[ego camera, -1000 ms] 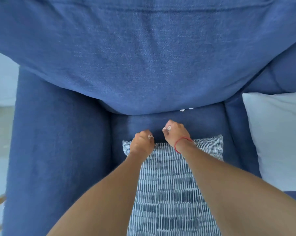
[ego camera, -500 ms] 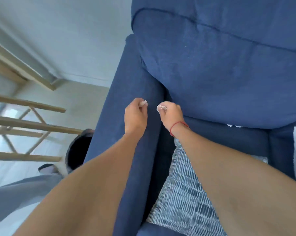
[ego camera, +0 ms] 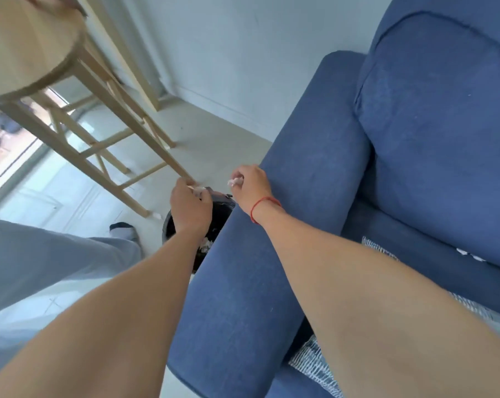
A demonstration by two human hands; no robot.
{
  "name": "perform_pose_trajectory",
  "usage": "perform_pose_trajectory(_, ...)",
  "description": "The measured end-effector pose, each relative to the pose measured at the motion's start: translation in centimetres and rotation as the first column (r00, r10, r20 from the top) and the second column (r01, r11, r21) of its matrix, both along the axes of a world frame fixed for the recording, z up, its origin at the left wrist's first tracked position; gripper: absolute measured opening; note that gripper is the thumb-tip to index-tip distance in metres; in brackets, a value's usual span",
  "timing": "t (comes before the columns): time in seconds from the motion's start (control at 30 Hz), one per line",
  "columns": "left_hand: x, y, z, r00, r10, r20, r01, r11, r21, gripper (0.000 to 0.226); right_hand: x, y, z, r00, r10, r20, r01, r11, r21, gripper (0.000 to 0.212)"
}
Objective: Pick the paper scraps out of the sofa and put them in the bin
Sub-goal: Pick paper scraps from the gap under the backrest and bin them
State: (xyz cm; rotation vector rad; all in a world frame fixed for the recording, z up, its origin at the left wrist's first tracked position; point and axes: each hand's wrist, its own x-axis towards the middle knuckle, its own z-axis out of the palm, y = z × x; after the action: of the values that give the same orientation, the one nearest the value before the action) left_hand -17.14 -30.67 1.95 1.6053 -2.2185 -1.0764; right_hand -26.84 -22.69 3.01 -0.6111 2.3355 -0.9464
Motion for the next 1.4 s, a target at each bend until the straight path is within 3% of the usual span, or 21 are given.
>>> perform_pose_trajectory(0.13, 2.3, -1.9, -0.7, 0.998, 0.063, 0.024, -0.063, 0.998, 0.028, 0.012, 2.4, -3.4, -0.8, 0.999, 0.036, 0.020, -0.036, 0.999, 0.028, 0.012)
perform_pose_trajectory(0.2, 3.1, -2.7, -0.8, 0.996, 0.067, 0.056, -0.071, 0.995, 0.068, 0.018, 3.2, -4.7, -1.2, 0.994, 0.087, 0.063, -0.092, 0.993, 0.080, 0.015)
perform_pose_trajectory(0.27, 3.8, -3.1, -0.9, 0.989, 0.024, 0.143, -0.042, 0.992, 0.121, 0.030, 3.9, -5.5, -1.8, 0.961, 0.229, 0.157, -0.259, 0.942, 0.212, 0.020)
perform_pose_trajectory(0.37, 4.4, -3.3, -1.2, 0.965, -0.065, 0.254, 0.016, 0.982, 0.189, 0.042, 4.4, -5.2, -2.0, 0.933, 0.287, 0.218, -0.345, 0.887, 0.308, 0.044)
perform_pose_trajectory(0.63, 0.5, -0.9, 0.7, 0.940, -0.227, 0.256, 0.182, 0.965, 0.188, 0.030, -0.1, -1.1, -0.1, 0.990, 0.141, -0.028, -0.123, 0.931, 0.343, 0.042)
perform_pose_trajectory(0.77, -4.2, 2.5, 2.1, 0.899, -0.364, 0.243, 0.327, 0.928, 0.178, 0.054, -3.6, 3.0, 0.8, 0.998, 0.061, -0.033, -0.046, 0.939, 0.341, 0.053)
perform_pose_trajectory(0.87, -8.4, 6.4, 3.0, 0.860, -0.461, 0.219, 0.449, 0.888, 0.105, 0.050, -6.3, 7.8, 1.2, 0.998, -0.029, -0.059, 0.048, 0.936, 0.350, 0.053)
perform_pose_trajectory(1.07, -16.0, 17.7, 4.1, 0.702, -0.674, 0.229, 0.702, 0.709, -0.063, 0.049, -10.1, 20.3, 1.3, 0.960, -0.273, -0.052, 0.272, 0.880, 0.389, 0.043)
perform_pose_trajectory(1.27, -20.2, 28.0, 2.2, 0.491, -0.833, 0.255, 0.861, 0.509, 0.003, 0.035, -12.9, 31.9, 0.5, 0.884, -0.466, -0.045, 0.441, 0.795, 0.417, 0.052)
perform_pose_trajectory(1.4, -21.6, 34.0, -0.2, 0.379, -0.872, 0.310, 0.897, 0.429, 0.110, 0.043, -13.6, 38.4, -1.5, 0.830, -0.558, -0.010, 0.507, 0.746, 0.432, 0.050)
